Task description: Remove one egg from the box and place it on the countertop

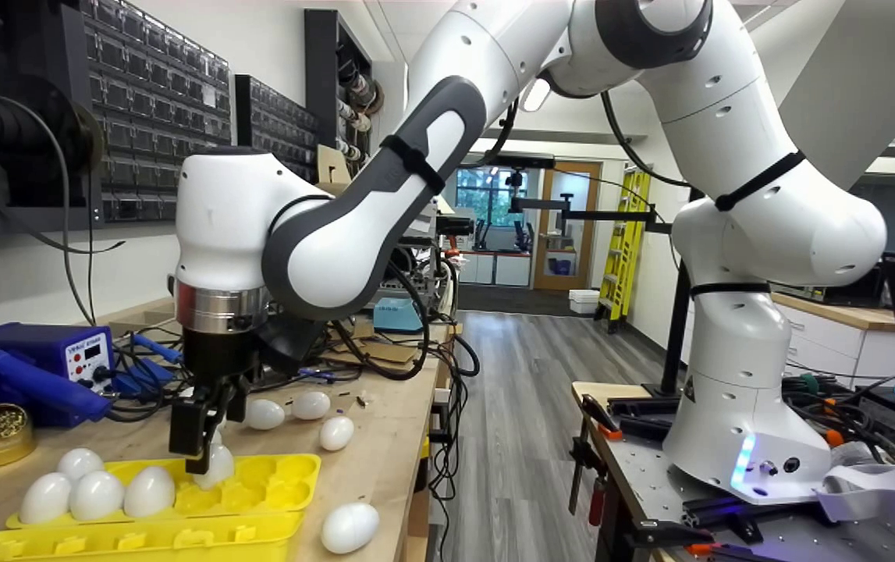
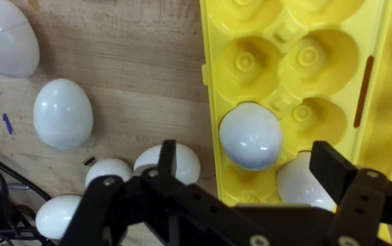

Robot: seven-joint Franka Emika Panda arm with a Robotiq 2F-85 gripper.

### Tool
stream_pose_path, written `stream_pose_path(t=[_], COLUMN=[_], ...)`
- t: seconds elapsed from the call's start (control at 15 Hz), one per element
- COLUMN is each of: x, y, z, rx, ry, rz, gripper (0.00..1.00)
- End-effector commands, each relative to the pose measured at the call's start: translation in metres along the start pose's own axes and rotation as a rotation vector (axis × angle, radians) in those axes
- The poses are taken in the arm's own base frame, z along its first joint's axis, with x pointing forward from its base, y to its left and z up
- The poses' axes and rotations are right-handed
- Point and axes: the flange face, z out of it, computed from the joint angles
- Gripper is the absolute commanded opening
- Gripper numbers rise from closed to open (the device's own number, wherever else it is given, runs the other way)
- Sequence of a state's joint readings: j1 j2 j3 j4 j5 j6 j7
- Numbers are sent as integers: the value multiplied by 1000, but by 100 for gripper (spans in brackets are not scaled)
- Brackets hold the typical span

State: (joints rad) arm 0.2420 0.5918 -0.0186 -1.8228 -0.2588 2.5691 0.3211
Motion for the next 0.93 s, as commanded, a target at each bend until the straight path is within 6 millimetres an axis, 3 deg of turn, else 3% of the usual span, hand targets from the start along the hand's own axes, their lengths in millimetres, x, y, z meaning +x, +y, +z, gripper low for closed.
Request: stream_pose_path(t=[0.0,0.07,0.13,0.2,0.67,0.87], x=[5,4,2,-1,-5,-6], y=[-5,-6,-7,-8,-9,-12], z=[8,10,12,13,17,14], rx=[1,6,10,12,31,43], ry=[10,5,2,2,28,34], rz=[8,9,10,5,-8,-13], gripper=[100,100,75,74,26,23])
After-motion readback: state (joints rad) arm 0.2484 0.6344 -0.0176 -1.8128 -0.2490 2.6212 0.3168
